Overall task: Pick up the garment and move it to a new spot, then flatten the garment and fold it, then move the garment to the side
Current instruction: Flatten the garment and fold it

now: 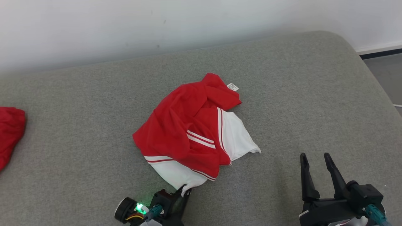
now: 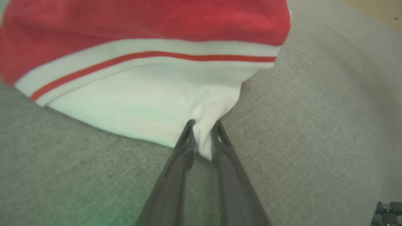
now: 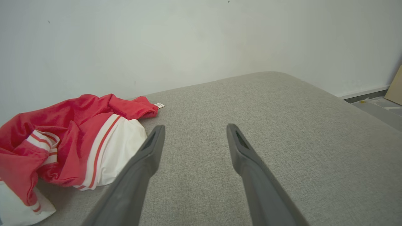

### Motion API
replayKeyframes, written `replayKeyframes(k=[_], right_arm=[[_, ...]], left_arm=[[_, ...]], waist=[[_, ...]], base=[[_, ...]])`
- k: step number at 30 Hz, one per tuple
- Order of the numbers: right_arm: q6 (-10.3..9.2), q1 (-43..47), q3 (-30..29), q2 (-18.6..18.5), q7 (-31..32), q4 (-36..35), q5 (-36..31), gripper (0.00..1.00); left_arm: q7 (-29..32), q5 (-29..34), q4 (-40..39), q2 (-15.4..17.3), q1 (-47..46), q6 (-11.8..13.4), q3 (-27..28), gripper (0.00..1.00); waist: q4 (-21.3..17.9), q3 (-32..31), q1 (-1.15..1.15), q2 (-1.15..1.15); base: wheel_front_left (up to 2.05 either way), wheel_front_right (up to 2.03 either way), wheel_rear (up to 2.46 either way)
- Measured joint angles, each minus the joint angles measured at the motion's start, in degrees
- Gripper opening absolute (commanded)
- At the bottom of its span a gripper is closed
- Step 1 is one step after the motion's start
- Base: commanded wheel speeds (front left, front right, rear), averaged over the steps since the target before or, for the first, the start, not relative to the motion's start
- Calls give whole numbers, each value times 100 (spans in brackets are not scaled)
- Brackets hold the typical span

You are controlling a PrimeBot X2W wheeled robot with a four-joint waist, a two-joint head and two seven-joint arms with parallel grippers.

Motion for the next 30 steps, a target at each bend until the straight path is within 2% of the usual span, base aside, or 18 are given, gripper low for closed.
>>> replayKeyframes(k=[7,13,19,25,30], right_arm=[[0,28,-99,0,-12,-43,-1,100],[0,38,-48,1,-13,-35,1,100],[0,32,-36,1,-14,-31,7,100],[0,23,-75,0,-13,-35,70,100],[0,16,-73,0,-14,-45,158,100]], left_arm=[[-210,-123,-93,-13,-182,22,214,0],[-248,-221,-1002,864,-812,135,898,0],[-130,-219,-1652,1919,-1544,136,1430,0],[318,-214,-2124,2527,-2170,60,1551,0],[534,-208,-2419,2806,-2463,18,1546,0]], waist=[[207,-52,0,0],[501,-189,0,0],[508,-259,0,0],[305,-193,0,0],[97,-134,0,0]], base=[[0,0,0],[0,0,0],[0,0,0],[0,0,0],[0,0,0]])
